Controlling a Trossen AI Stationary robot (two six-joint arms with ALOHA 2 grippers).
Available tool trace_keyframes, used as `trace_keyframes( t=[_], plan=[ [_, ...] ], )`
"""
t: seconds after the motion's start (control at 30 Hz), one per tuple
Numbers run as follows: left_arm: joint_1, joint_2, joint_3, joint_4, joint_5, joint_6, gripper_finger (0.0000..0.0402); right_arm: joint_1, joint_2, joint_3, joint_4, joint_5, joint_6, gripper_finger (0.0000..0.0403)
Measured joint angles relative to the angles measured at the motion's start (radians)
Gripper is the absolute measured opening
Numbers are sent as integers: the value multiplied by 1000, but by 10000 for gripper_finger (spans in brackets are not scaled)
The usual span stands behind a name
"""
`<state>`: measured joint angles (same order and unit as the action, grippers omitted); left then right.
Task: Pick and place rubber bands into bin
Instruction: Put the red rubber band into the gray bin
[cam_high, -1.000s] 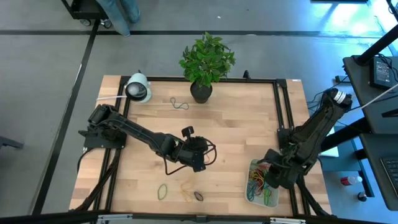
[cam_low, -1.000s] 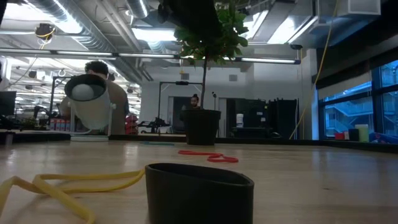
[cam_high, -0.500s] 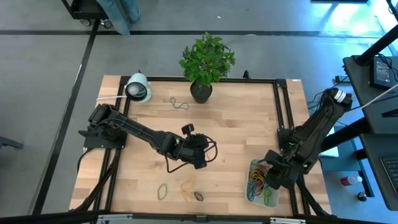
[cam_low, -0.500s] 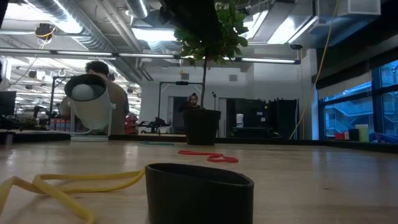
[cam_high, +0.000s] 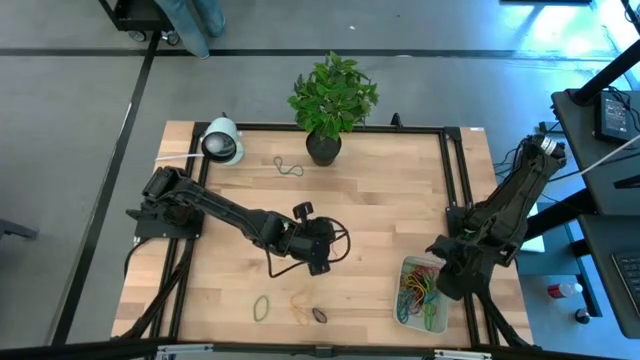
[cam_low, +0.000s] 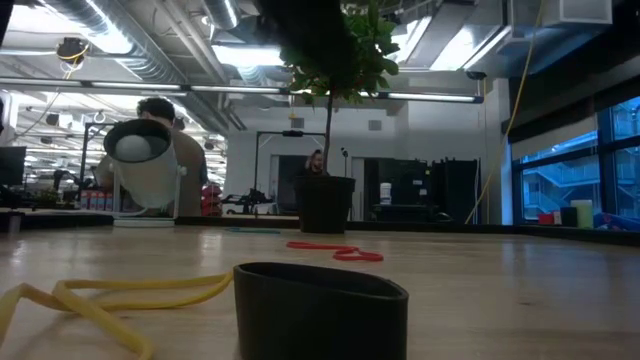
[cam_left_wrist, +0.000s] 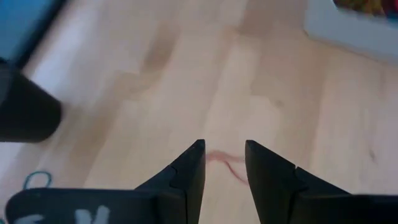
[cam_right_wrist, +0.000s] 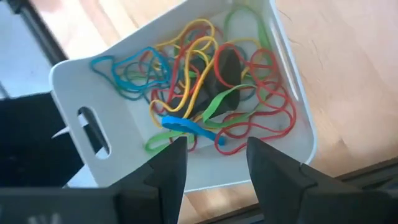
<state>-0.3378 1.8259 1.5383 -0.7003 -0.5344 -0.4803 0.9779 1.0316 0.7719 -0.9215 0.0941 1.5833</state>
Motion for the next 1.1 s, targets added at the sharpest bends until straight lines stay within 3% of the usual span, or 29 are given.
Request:
trace_keyframes(
  t=[0.1, 0.2, 0.4, 0.53, 0.7, 0.93, 1.1],
  plan=[
    [-2, -1, -10, -26, 86, 27, 103, 0, -31, 0, 3, -1, -21, 169],
    [-9, -8, -62, -34, 101, 14, 82, 0, -57, 0, 3, 31, -24, 169],
    [-44, -69, -210, -8, 47, -34, 12, -3, -64, 0, 7, 290, -28, 169],
    [-70, -167, -342, 51, 51, -38, 3, -56, -62, 1, 79, 374, -179, 169],
    [-79, -358, -566, 194, 63, -28, 1, -212, -10, 1, 223, 377, -373, 146],
    [-54, -663, -829, 312, 137, 61, 1, -461, 157, 9, 581, 313, -679, 81],
    [-17, -846, -941, 319, 194, 153, 1, -606, 343, 167, 557, 220, -833, 24]
  ],
)
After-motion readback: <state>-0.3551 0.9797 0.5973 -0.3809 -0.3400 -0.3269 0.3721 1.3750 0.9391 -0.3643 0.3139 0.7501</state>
